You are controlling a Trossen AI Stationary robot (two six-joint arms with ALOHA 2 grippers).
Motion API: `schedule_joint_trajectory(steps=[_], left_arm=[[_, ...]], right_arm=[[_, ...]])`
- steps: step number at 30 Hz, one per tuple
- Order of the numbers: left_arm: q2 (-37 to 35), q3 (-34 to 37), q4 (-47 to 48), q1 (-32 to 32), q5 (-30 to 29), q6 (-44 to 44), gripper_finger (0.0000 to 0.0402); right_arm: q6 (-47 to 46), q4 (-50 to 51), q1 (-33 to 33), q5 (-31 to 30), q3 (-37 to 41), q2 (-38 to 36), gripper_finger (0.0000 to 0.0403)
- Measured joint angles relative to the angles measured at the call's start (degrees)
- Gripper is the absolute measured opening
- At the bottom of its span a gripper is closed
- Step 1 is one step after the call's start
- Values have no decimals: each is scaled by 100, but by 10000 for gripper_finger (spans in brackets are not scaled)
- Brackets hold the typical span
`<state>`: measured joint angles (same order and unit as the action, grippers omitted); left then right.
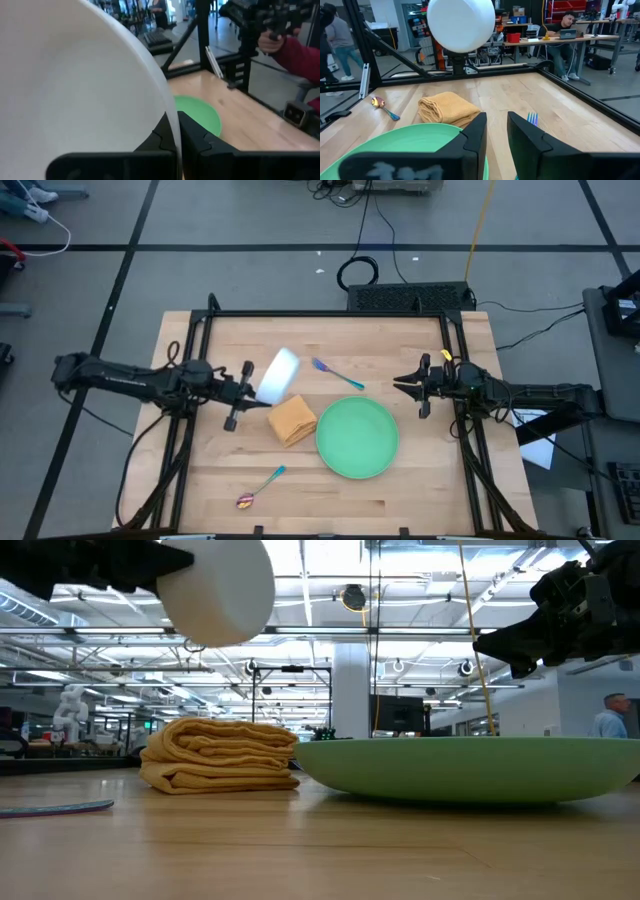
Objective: Set table place
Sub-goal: Put the white bowl on the light green plate
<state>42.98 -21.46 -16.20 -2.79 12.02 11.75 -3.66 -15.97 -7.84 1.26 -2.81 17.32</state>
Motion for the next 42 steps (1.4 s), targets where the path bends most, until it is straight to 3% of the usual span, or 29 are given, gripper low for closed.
schedule_joint_trajectory(steps=[15, 29, 42], left_arm=[[709, -958, 279, 1, 49, 119, 0], [1120, -1115, 498, 1, 16, -37, 0], [2624, -3045, 2146, -146, -60, 128, 0]], right_arm=[[-9, 0, 2, 0, 0, 0, 68], [-11, -1, 0, 0, 1, 0, 68], [-13, -3, 2, 0, 2, 0, 68]])
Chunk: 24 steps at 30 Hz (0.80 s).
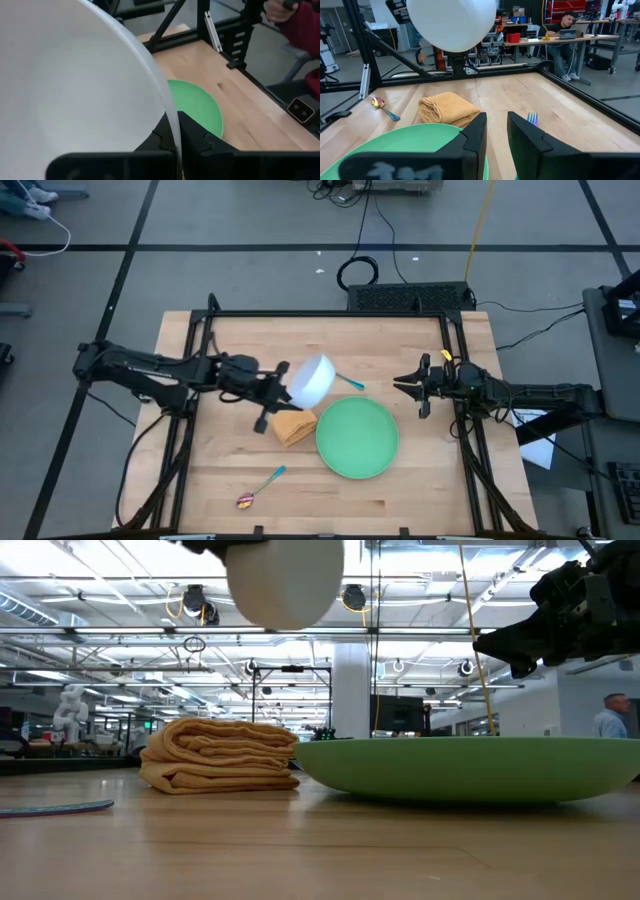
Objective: Set table place
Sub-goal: Put the white bowl on the light green plate
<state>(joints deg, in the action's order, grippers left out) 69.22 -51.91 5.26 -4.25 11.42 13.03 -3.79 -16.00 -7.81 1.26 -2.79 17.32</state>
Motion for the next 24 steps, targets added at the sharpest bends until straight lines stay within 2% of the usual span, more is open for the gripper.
schedule_joint_trajectory(steps=[5, 13, 19, 24], left_arm=[[618, -760, 495, 0, 20, 174, 0], [1520, -1879, 999, -10, 423, 455, 0], [1893, -2229, 1212, -37, 522, 645, 0], [1911, -2257, 1290, -33, 518, 655, 0]], right_arm=[[0, 0, -1, 0, 0, 0, 68], [0, 0, -2, 0, -1, 1, 68], [9, 0, -1, 0, 0, 0, 68], [15, 1, -2, 0, 0, 2, 68]])
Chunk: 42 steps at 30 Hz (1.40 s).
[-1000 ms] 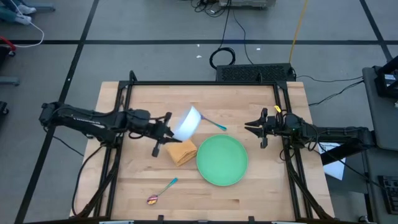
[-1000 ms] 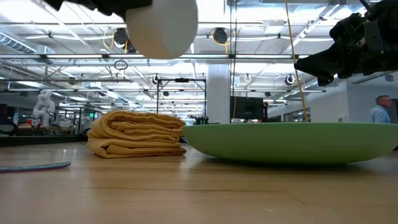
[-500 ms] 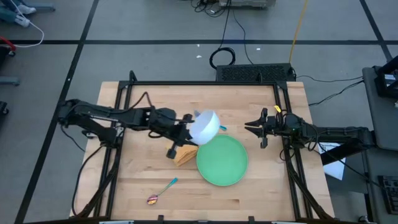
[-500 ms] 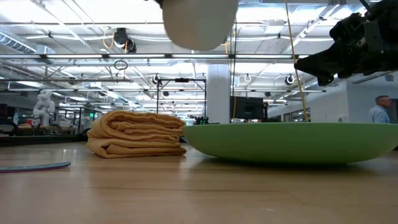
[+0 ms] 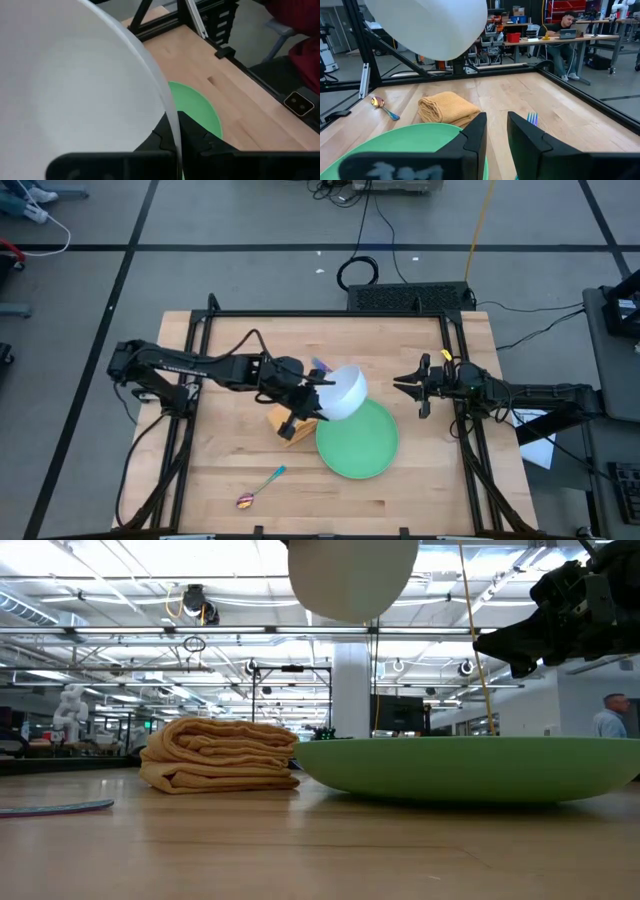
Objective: Set table place
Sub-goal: Put the white bowl on the light green plate
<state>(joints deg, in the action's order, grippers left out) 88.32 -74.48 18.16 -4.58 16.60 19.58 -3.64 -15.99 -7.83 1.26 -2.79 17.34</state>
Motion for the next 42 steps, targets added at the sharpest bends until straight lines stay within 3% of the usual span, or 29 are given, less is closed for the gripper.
schedule_joint_trajectory(steps=[3, 7, 13, 18, 25, 31, 36, 42], left_arm=[[-1, 0, -10, -2, -57, -95, 0], [6, 0, 0, -5, -637, -446, 0], [276, -37, 81, 9, -630, -424, 0], [776, -559, 609, -19, -635, -392, 0], [1684, -1672, 1682, -216, -674, 59, 0], [2272, -2244, 2000, -267, -735, 264, 0], [2696, -2455, 2289, -286, -934, 673, 0], [2886, -2470, 2554, -427, -1577, 1387, 0]], right_arm=[[2, 0, 1, 0, -1, 0, 68], [2, 0, 2, 0, -2, 0, 68], [4, 0, 0, 0, -1, -1, 68], [135, 0, 0, 0, 0, 0, 68], [138, -3, 0, 0, 0, -4, 68], [139, 0, 0, 0, -2, -2, 68], [140, 0, 0, 0, -2, 0, 68], [138, 0, 0, 0, 0, 0, 68]])
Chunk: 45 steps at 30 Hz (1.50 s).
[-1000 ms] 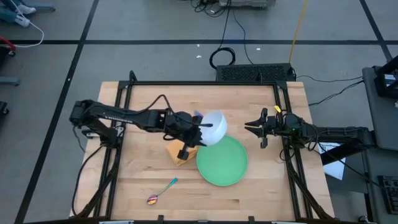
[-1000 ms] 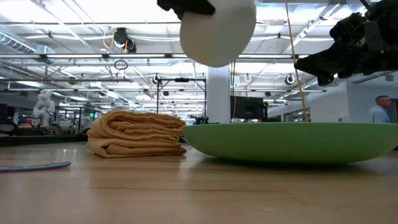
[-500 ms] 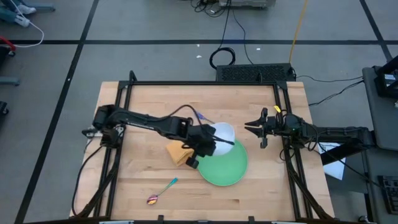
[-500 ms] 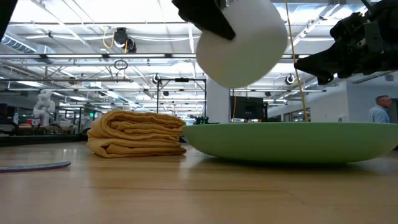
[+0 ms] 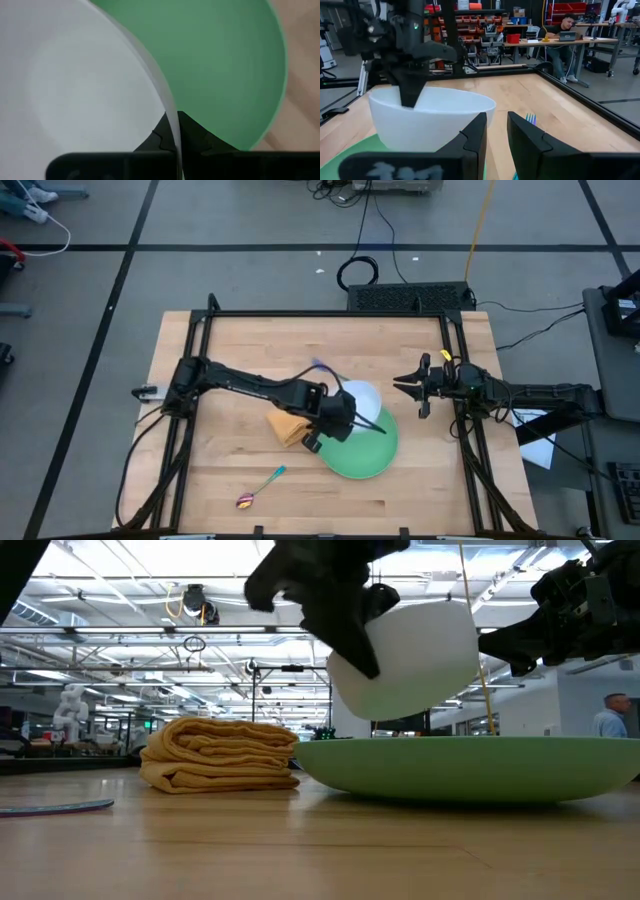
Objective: Set table place
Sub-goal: Put the white bowl on the light green plate
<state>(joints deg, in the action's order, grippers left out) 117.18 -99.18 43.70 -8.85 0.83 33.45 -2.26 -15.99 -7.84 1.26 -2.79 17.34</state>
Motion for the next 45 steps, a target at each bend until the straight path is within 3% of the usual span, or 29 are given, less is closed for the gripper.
schedule_joint_trajectory(steps=[12, 32, 45], left_arm=[[-10, 23, -57, -301, 122, 875, 0], [152, 35, -608, -205, 409, 1345, 0], [281, 31, -291, -222, 470, 2128, 0]], right_arm=[[0, 0, 0, 0, 0, -2, 68], [-2, -1, 0, -2, -1, 0, 68], [-2, -4, 0, -2, -1, -2, 68]])
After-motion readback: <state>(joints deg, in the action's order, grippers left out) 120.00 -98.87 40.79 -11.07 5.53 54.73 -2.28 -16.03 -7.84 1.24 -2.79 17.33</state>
